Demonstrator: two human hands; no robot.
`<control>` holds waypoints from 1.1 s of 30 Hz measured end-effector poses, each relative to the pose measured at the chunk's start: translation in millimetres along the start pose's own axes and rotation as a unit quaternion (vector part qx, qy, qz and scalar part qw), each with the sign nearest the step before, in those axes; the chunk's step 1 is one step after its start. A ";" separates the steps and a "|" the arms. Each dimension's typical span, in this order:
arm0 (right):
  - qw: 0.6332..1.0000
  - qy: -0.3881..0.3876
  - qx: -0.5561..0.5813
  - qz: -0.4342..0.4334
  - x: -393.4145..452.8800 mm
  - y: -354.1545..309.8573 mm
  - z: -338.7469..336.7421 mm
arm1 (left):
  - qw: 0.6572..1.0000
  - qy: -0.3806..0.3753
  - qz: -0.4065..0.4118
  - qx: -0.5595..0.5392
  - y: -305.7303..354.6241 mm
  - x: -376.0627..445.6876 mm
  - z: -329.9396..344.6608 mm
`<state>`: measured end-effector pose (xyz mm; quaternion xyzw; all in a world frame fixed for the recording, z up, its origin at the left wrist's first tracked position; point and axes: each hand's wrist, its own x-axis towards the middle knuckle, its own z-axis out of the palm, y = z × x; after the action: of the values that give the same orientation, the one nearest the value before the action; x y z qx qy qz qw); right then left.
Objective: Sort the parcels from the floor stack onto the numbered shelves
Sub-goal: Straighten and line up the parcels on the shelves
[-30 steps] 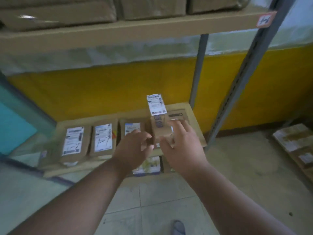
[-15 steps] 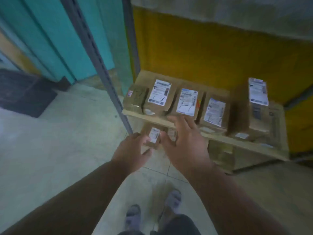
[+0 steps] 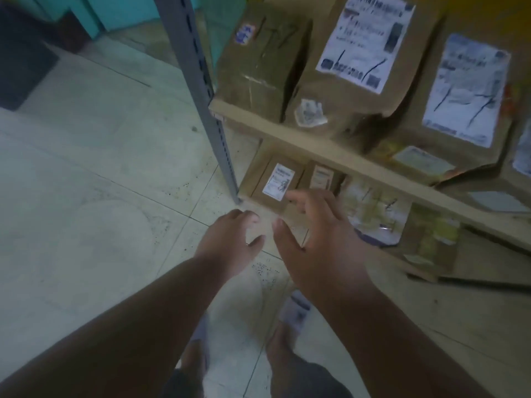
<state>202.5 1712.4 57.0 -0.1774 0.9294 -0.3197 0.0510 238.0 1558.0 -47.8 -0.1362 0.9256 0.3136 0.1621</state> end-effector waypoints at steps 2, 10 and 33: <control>1.000 -0.017 -0.004 0.025 5.5 26.6 45.5 | 1.000 0.000 -0.010 -0.007 -29.4 26.4 30.6; 0.997 -0.033 -0.050 0.040 68.7 137.1 174.2 | 1.000 0.011 0.017 -0.013 -106.5 128.2 128.1; 0.968 -0.130 -0.203 0.069 233.5 328.2 278.4 | 0.969 0.067 0.160 0.175 -154.2 254.3 210.4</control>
<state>-54.6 1707.9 -359.6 -0.1597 0.9701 -0.0940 0.1566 106.3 1533.0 -386.5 0.0235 0.9846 0.1588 0.0686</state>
